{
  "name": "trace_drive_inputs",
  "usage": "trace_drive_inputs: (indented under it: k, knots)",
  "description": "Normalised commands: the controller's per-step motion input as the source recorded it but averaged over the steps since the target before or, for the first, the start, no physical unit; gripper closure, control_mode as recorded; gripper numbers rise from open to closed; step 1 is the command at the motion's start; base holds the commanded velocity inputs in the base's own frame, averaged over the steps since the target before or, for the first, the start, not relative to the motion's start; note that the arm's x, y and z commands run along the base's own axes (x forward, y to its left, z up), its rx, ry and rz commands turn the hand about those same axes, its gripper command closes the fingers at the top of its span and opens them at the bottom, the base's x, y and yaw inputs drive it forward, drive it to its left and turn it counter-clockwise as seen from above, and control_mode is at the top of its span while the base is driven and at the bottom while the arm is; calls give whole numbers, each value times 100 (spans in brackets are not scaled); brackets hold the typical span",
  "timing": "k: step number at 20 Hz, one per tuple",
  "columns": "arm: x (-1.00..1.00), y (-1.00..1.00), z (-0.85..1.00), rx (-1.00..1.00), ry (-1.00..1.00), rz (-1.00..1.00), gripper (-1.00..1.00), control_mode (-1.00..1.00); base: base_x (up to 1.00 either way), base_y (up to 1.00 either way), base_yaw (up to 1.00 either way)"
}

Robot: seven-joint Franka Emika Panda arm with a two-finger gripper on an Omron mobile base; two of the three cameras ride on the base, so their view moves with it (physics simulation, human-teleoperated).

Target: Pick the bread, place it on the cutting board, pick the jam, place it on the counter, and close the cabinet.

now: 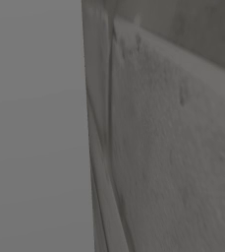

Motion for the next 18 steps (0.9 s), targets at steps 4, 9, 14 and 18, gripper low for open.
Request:
trace_drive_inputs:
  k: [4,9,14,18]
  knots:
    - [23,0,-4,1,-4,0,-100,-100,0,0,0]
    - [23,0,-1,3,-5,0,-100,-100,0,0,0]
    - [9,-20,0,6,-5,-6,-100,-100,0,0,0]
    - [4,-34,0,8,-5,-10,-100,-100,0,0,0]
